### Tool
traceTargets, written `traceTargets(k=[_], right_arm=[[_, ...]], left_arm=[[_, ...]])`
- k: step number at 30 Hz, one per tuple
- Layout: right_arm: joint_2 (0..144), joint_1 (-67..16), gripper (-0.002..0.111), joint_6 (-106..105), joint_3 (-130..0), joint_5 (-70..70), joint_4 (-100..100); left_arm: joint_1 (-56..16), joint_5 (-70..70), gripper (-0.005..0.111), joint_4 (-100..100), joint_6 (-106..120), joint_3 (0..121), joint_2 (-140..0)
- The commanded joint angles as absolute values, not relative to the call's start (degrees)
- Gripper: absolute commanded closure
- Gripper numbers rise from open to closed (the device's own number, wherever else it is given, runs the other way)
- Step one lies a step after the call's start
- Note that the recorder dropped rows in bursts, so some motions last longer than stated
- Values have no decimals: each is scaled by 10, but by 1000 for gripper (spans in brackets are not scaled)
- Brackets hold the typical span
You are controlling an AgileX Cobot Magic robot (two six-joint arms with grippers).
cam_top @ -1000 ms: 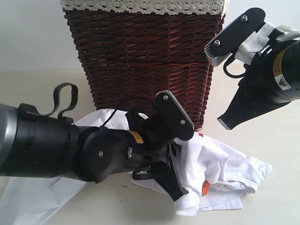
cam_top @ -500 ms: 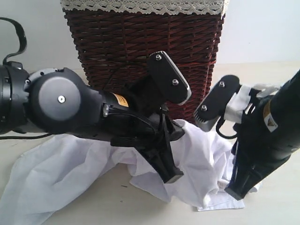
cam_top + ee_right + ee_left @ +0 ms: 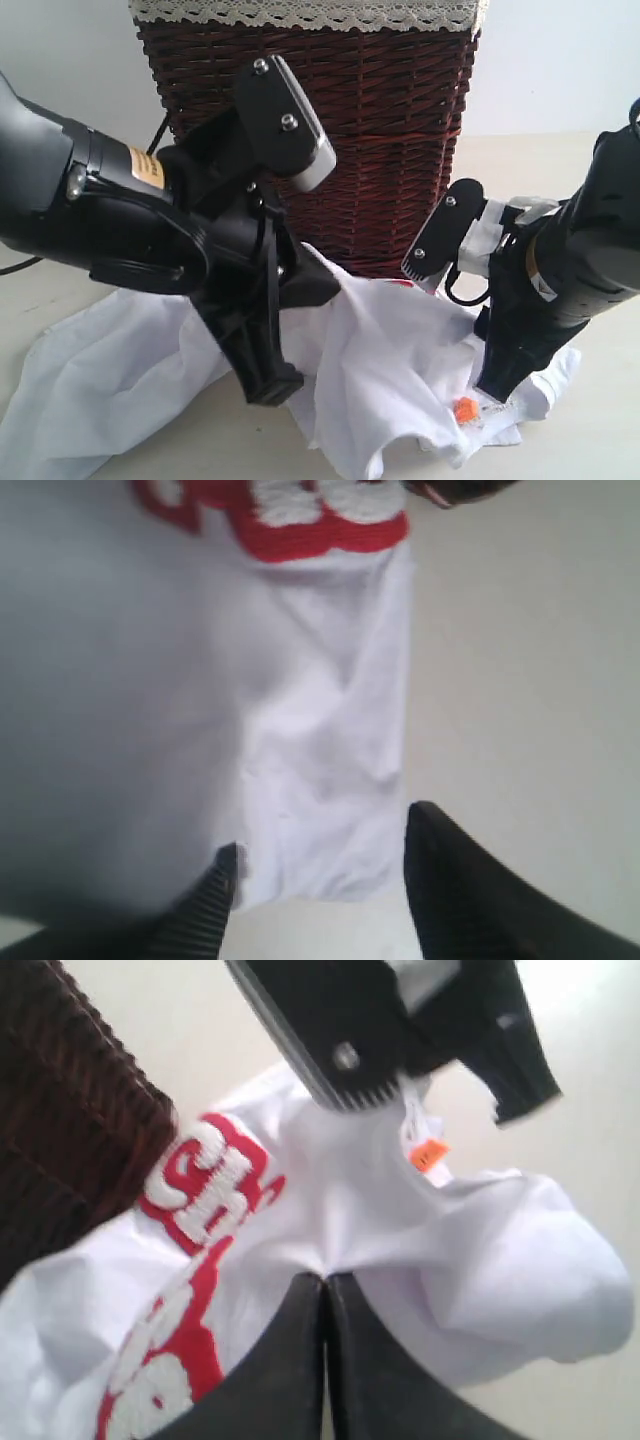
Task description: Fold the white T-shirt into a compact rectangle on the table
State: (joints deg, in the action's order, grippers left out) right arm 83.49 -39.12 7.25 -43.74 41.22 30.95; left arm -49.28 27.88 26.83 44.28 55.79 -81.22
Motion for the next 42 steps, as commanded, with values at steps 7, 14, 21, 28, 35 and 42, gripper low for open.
traceTargets(k=[7,14,21,28,35,42], right_arm=[[800,-390,57,172,-438,444,409],[762,-390,57,172,-438,434,406],[754,-390,57,173,-438,430,405],[754,-390,57,179,-438,424,379],[774,-377,64,142,-438,468,283],[881,-322,71,-18,-438,481,53]], left_arm=[[-559,452,107,272,398,537,-819],[-589,377,104,311,433,501,-835],[-589,560,107,238,337,493,-874],[-589,573,107,240,329,477,-876],[-589,652,107,156,258,477,-866],[-588,665,107,92,199,477,-830]])
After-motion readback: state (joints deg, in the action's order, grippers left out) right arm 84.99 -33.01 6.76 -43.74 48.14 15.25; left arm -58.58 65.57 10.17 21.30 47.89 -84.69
